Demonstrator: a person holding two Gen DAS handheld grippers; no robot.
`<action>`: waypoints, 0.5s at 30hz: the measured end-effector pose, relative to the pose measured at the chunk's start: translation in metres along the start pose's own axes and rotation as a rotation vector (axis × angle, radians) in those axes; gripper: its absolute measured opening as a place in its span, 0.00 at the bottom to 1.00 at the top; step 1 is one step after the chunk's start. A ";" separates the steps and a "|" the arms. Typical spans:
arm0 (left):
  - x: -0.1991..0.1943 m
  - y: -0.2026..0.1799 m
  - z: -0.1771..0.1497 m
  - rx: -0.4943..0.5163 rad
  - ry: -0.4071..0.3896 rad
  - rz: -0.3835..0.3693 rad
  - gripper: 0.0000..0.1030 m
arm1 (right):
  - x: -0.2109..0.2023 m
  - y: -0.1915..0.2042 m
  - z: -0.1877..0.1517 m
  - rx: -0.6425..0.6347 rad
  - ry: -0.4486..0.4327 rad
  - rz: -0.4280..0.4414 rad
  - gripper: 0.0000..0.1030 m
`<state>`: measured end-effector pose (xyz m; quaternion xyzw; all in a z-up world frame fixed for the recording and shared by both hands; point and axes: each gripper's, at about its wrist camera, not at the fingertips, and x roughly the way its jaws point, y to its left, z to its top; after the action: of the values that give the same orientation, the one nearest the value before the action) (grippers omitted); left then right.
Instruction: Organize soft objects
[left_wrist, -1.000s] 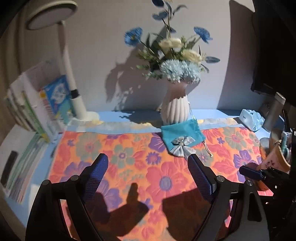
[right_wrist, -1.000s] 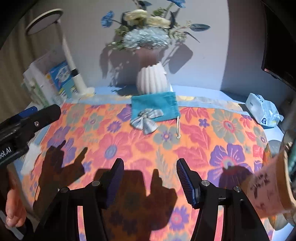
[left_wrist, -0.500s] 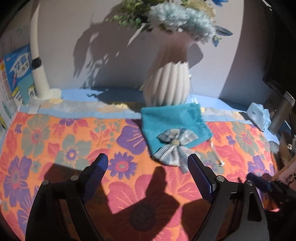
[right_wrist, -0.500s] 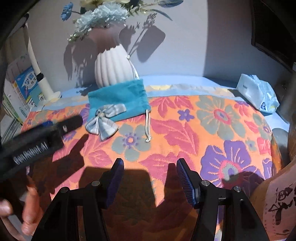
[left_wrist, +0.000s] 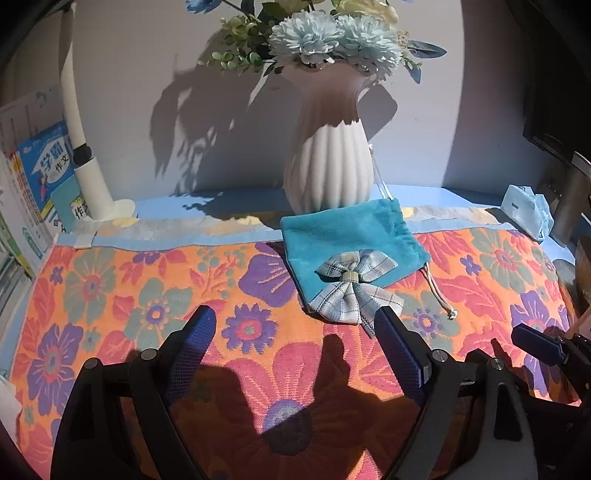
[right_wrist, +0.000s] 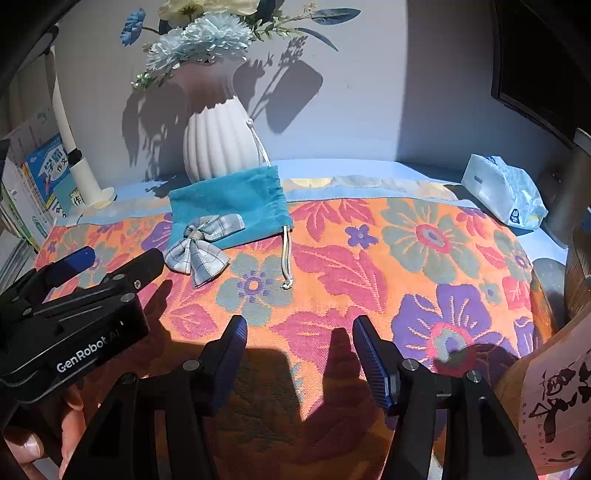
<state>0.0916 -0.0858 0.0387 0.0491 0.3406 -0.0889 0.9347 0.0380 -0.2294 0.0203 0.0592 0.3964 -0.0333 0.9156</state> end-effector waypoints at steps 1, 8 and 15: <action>0.000 0.001 0.000 -0.003 0.003 0.000 0.84 | 0.000 0.000 0.000 0.001 0.000 0.000 0.56; 0.003 0.000 -0.001 0.000 0.008 0.002 0.84 | 0.000 0.000 0.000 0.004 -0.001 0.007 0.56; 0.005 0.002 -0.001 -0.002 0.017 -0.011 0.84 | 0.000 0.000 -0.001 0.006 0.000 0.008 0.56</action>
<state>0.0951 -0.0847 0.0350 0.0469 0.3491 -0.0934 0.9312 0.0374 -0.2293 0.0201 0.0635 0.3962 -0.0309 0.9154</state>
